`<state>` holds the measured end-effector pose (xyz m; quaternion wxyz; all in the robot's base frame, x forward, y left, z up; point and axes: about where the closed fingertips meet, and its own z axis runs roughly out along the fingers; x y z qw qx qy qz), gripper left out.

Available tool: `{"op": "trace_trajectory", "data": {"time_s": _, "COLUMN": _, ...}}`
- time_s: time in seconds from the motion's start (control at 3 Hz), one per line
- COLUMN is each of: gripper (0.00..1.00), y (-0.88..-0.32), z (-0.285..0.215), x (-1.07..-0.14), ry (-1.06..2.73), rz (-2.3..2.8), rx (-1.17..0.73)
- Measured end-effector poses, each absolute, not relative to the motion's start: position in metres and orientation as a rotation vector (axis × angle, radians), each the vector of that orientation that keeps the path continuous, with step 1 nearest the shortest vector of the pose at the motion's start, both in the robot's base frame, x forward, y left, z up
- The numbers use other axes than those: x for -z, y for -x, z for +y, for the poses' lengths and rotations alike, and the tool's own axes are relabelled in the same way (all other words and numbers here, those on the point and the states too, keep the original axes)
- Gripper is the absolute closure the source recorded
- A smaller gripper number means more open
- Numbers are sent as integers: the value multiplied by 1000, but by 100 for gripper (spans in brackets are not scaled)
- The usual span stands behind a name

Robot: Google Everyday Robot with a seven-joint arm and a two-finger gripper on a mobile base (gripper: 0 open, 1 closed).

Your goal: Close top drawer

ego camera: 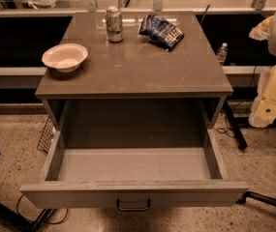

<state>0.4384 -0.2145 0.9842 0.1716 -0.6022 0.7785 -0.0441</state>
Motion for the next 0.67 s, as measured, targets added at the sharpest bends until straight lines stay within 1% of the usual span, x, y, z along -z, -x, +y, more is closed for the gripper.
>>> {"op": "trace_trajectory", "data": {"time_s": 0.33, "gripper": 0, "y": -438, "z": -214, "x": -984, "ry": 1709, "rz": 2210, "rx": 125}}
{"op": "trace_trajectory", "data": {"time_s": 0.67, "gripper": 15, "y": -426, "z": -223, "x": -975, "ry": 1667, "rz": 2212, "rx": 140}}
